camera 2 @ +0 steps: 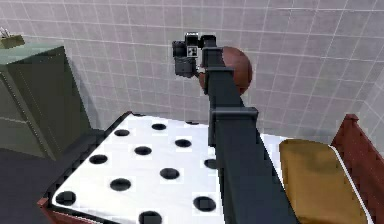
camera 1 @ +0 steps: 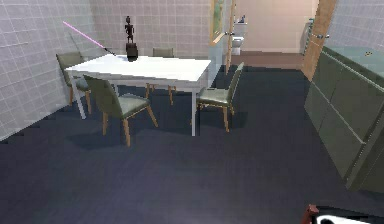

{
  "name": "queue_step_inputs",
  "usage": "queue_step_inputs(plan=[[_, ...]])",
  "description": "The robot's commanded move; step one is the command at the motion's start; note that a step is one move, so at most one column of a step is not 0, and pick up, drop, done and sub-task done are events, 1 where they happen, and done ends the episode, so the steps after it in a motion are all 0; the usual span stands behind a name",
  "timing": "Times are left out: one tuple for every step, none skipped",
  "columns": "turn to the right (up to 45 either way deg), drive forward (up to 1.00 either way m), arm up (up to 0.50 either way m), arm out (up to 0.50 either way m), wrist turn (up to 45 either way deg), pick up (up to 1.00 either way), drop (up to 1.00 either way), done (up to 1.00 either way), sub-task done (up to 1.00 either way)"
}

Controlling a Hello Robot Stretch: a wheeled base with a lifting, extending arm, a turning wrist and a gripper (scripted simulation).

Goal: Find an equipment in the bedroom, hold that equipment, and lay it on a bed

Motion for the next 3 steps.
queue_step_inputs(plan=[[0.0, 0.0, -0.4, 0.0, 0.0, 0.0, 0.0, 0.0, 0.0], [0.0, 0.0, -0.32, 0.0, 0.0, 0.0, 0.0, 0.0, 0.0], [0.0, 0.0, 0.0, 0.0, 0.0, 0.0, 1.0, 0.0, 0.0]])
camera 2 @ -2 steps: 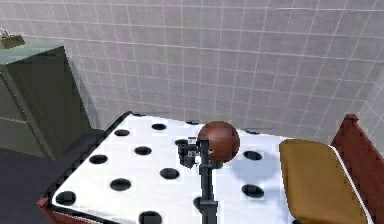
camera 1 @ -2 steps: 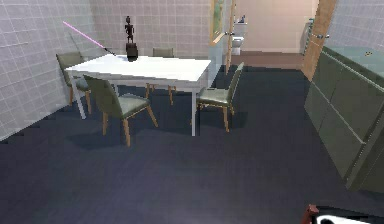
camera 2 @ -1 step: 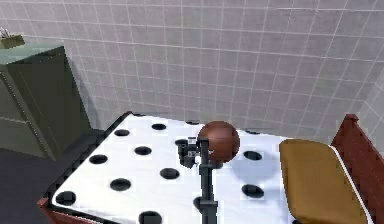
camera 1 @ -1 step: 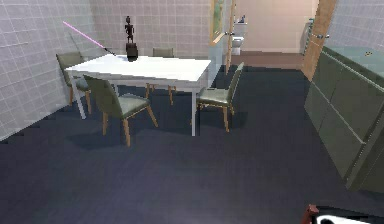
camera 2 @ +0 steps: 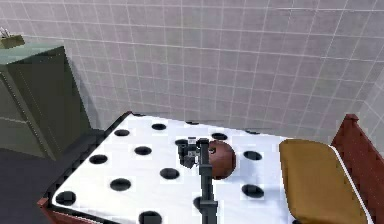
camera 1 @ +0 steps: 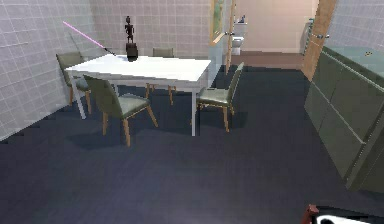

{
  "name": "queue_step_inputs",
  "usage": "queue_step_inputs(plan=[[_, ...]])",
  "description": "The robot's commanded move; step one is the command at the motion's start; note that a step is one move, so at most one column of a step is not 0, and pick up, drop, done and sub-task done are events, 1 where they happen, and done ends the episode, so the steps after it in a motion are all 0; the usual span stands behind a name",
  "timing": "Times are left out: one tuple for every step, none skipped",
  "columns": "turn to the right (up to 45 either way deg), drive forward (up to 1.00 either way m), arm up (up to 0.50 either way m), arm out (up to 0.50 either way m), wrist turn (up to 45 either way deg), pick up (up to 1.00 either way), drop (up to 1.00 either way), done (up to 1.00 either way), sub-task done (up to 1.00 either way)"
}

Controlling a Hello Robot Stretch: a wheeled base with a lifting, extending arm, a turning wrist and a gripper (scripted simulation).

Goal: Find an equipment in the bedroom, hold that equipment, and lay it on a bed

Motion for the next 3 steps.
queue_step_inputs(plan=[[0.0, 0.0, 0.1, 0.0, 0.0, 0.0, 0.0, 0.0, 0.0], [0.0, 0.0, 0.0, -0.08, 0.0, 0.0, 0.0, 0.0, 0.0], [0.0, 0.0, 0.0, 0.0, 0.0, 0.0, 0.0, 1.0, 0.0]])
